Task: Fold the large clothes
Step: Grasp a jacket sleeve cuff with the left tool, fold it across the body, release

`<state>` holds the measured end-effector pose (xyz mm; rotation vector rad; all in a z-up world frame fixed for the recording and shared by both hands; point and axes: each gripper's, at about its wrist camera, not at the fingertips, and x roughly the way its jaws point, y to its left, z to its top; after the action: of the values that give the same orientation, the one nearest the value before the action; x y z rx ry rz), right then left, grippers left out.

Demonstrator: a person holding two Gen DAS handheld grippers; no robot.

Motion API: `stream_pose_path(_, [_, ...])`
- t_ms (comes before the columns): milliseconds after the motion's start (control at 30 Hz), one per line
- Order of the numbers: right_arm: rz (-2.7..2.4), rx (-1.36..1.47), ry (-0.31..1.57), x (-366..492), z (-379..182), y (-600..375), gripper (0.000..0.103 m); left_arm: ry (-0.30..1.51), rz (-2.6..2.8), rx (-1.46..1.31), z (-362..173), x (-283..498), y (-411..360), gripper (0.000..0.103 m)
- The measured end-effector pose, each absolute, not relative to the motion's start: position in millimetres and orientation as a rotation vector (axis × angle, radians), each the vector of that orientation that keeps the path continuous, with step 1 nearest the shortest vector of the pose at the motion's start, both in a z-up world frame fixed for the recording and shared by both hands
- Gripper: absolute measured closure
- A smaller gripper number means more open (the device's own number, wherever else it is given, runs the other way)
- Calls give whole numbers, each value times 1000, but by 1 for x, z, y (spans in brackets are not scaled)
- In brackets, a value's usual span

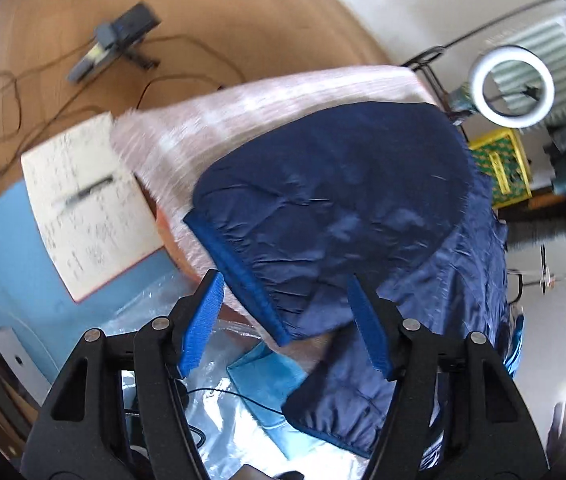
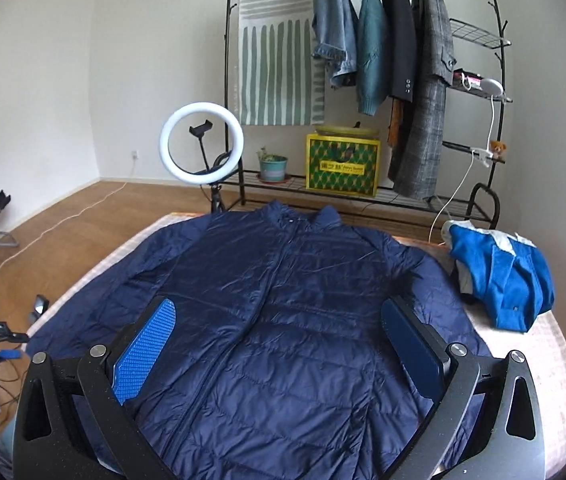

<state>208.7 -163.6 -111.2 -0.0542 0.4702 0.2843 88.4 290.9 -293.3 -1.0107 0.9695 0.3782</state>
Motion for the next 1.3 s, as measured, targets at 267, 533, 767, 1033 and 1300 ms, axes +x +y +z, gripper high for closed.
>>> stream_pose_path(267, [284,-71,475,209,-113,-163,0,973,390,-1105,-314,95,303,37])
stream_pose_path(533, [274,-76,485,212,-116,-166,0,985,438,-1082,-317,95,304,81])
stream_pose_path(767, [279,-88,488,211,-118,-163,0,937,510,-933,-290,90,295,94])
stream_pose_path(1033, [311,-90,531,219,-123,-159,1,809,510,-694,-226,96,266,96])
stream_pose_path(1300, [384,-51,619,238,-137,-152,10,744,280,-494,-171,148,191,96])
